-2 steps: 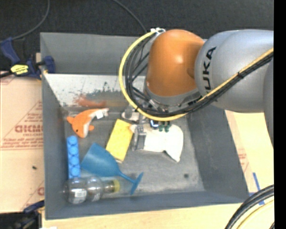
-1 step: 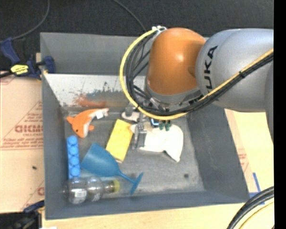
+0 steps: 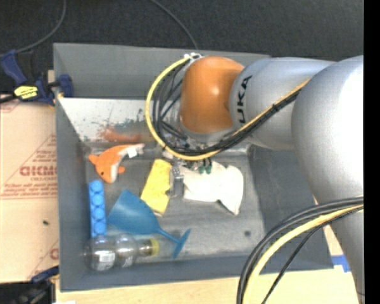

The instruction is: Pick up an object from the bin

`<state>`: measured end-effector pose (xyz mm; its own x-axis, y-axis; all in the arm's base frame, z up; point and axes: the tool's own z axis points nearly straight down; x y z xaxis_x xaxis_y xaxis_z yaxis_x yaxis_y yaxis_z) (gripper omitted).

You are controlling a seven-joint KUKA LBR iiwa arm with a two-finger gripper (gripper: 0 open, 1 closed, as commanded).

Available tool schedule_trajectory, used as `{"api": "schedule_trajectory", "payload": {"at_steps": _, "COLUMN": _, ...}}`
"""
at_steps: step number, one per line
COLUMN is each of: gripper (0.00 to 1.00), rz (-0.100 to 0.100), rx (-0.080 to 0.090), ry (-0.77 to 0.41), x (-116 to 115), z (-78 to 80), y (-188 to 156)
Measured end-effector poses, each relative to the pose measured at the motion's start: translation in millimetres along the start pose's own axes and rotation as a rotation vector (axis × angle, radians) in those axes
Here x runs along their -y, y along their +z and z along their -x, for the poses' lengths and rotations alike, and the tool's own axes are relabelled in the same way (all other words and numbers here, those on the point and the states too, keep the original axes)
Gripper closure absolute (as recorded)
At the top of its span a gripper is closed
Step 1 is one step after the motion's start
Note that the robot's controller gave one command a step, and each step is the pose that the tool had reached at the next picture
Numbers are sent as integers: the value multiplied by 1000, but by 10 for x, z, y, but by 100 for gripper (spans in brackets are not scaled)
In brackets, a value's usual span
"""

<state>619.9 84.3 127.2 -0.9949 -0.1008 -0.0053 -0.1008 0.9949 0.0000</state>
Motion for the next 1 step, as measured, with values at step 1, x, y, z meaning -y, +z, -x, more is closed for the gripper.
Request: {"api": "schedule_trajectory", "payload": {"at_steps": 1, "gripper": 0, "rz": 3, "rx": 8, "ry": -120, "x": 190, "z": 113, "y": 540}}
